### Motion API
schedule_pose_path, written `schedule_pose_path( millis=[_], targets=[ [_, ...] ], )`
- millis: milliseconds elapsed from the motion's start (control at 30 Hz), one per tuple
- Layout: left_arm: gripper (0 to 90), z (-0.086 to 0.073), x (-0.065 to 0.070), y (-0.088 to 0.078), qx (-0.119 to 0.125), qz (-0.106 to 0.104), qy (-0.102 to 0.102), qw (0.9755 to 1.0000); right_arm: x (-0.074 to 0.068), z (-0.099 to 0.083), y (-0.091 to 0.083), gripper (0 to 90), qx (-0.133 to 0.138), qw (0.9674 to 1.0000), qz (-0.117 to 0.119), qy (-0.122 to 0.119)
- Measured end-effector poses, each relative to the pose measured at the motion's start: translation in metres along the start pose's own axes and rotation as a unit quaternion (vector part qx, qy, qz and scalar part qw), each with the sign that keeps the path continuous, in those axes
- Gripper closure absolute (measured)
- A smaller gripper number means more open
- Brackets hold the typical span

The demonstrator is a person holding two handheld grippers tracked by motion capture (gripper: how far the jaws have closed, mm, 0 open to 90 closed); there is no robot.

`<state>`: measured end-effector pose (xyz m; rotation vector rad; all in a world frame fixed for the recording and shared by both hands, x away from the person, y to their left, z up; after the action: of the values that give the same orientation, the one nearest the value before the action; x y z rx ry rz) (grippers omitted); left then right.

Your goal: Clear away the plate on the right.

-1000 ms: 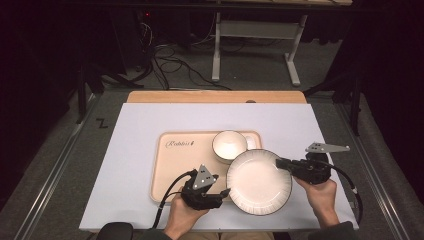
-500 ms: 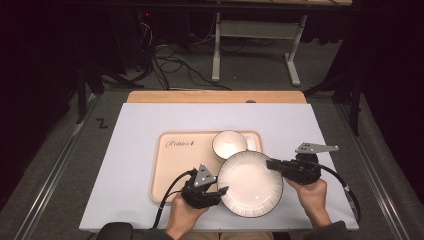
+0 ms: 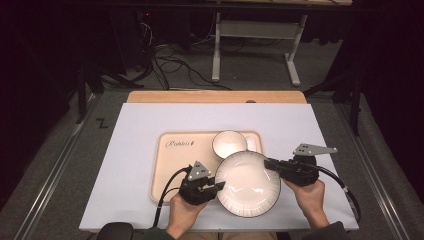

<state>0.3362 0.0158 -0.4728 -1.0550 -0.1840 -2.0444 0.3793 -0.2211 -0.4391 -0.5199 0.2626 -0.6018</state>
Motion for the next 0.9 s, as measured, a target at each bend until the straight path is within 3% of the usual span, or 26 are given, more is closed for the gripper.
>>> schedule_pose_path(
  millis=[367, 400, 500, 567, 600, 633, 667, 900],
  targets=[
    [81.5, 0.019, 0.003, -0.010, 0.044, 0.004, -0.002, 0.9990, -0.008, 0.003, 0.003, 85.6, 0.004, 0.9998, 0.006, -0.020],
    [82.0, 0.023, 0.004, -0.012, 0.048, 0.001, 0.000, 0.9988, -0.009, 0.003, 0.003, 85.6, 0.006, 0.9998, 0.007, -0.020],
    [83.7, 0.035, 0.005, -0.018, 0.062, -0.014, -0.024, 0.9977, -0.011, 0.004, 0.004, 85.3, 0.009, 0.9997, 0.013, -0.020],
    [84.8, 0.042, 0.007, -0.022, 0.074, -0.014, -0.018, 0.9970, -0.013, 0.004, 0.007, 85.2, 0.007, 0.9995, 0.017, -0.026],
    [85.0, 0.047, 0.009, -0.019, 0.112, -0.020, -0.031, 0.9930, -0.015, 0.004, 0.010, 85.3, 0.001, 0.9994, 0.018, -0.029],
    [85.2, 0.048, 0.011, -0.020, 0.119, -0.019, -0.026, 0.9923, -0.016, 0.003, 0.012, 85.3, -0.001, 0.9993, 0.018, -0.031],
    [85.2, 0.045, 0.010, -0.027, 0.088, -0.015, -0.003, 0.9960, -0.017, 0.004, 0.013, 85.3, -0.002, 0.9994, 0.020, -0.029],
    [85.5, 0.049, 0.013, -0.030, 0.096, -0.018, 0.004, 0.9952, -0.019, 0.005, 0.011, 82.4, 0.006, 0.9991, 0.035, -0.025]
  ],
)
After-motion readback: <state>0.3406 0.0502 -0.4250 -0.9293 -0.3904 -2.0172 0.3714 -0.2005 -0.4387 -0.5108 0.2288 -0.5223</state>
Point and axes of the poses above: each handheld gripper's, and its own axes: y roughly forward along the jaws, z roughly out of its top, x roughly to its right, the point moved 3 cm from there along y, roughly forward along the jaws, and after that the axes turned 10 degrees about -y, right-handed, at the moved point
